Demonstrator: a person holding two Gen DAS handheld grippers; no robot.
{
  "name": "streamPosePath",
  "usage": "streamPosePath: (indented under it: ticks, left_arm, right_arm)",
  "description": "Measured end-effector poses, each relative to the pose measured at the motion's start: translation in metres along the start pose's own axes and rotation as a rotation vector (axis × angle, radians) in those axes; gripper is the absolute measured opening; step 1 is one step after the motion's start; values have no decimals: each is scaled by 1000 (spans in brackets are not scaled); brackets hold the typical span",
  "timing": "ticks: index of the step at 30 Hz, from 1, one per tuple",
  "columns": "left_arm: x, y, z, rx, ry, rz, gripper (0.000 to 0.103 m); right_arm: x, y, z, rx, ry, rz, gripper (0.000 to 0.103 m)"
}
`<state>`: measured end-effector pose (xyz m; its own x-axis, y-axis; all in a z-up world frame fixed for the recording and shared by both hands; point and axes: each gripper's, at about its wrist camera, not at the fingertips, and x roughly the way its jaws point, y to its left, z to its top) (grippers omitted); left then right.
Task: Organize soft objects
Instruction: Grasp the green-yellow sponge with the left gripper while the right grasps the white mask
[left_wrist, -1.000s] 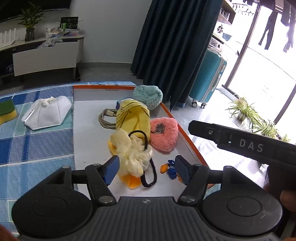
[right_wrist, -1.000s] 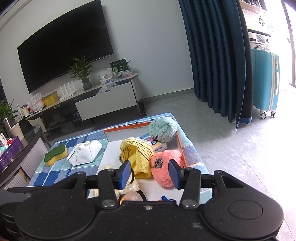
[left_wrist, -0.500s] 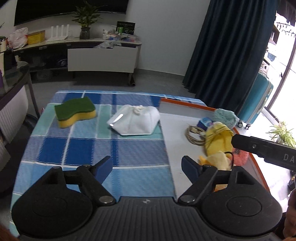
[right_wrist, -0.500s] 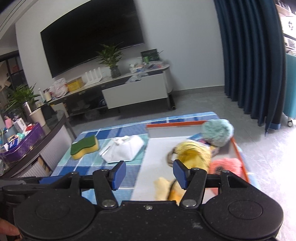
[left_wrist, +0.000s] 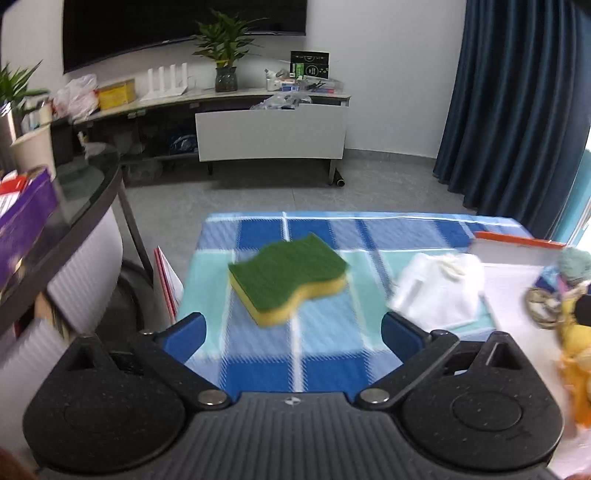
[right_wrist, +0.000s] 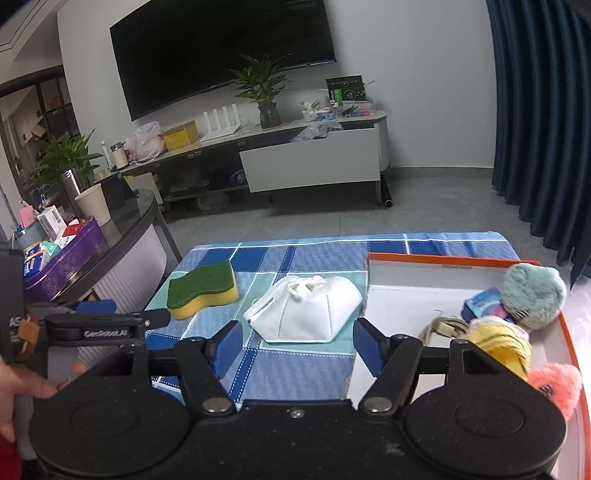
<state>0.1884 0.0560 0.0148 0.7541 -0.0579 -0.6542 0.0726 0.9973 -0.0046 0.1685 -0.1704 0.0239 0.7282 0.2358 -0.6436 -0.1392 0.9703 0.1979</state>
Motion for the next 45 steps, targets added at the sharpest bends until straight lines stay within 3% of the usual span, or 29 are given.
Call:
streamPosePath:
  ticks: [9, 12, 16, 21, 22, 24, 29, 32, 33, 34, 35, 38, 41, 42, 43, 45]
  left_arm:
    - [77, 14, 19, 257, 27, -22, 103]
    - [95, 17, 17, 324, 48, -77, 103]
    - [108, 23, 14, 319, 72, -190, 103]
    - [114, 29, 13, 262, 56, -258, 103]
    - [113, 27, 11, 260, 44, -264, 100]
    - [110, 23, 11, 272, 17, -283, 78]
    - [106, 17, 9, 237, 14, -259, 73]
    - [99, 15, 9, 204, 25, -220, 73]
    - [95, 13, 8, 203, 21, -201, 73]
    - [91, 11, 7, 198, 22, -189, 73]
    - [87, 10, 8, 190, 22, -180, 73]
    - [73, 6, 9, 161, 15, -176, 72]
    - [57, 0, 7, 141, 6, -159, 73]
    - [51, -1, 6, 130, 1, -160, 73]
    - [46, -2, 6, 121, -2, -154, 73]
    - [37, -2, 4, 107, 2, -130, 73]
  right_arm:
    - [54, -9, 10, 66, 80, 25, 80]
    - [71, -12, 13, 104, 101, 41, 83]
    - [92, -14, 21, 105, 112, 18, 84]
    - [119, -30, 23, 206, 169, 35, 86]
    - [122, -33, 23, 221, 171, 34, 87]
    - [129, -38, 21, 236, 186, 21, 89]
    - [146, -39, 19, 258, 182, 54, 91]
    - [146, -35, 20, 239, 145, 63, 75]
    - [144, -32, 20, 214, 132, 64, 56]
    - [140, -26, 20, 182, 115, 57, 48]
    - [136, -22, 21, 154, 100, 50, 26]
    - [123, -15, 21, 113, 71, 58, 0]
    - [120, -16, 19, 128, 117, 91, 2]
    - [116, -17, 17, 147, 111, 84, 22]
    - [114, -17, 15, 154, 104, 80, 32]
    - [112, -15, 13, 147, 85, 79, 65]
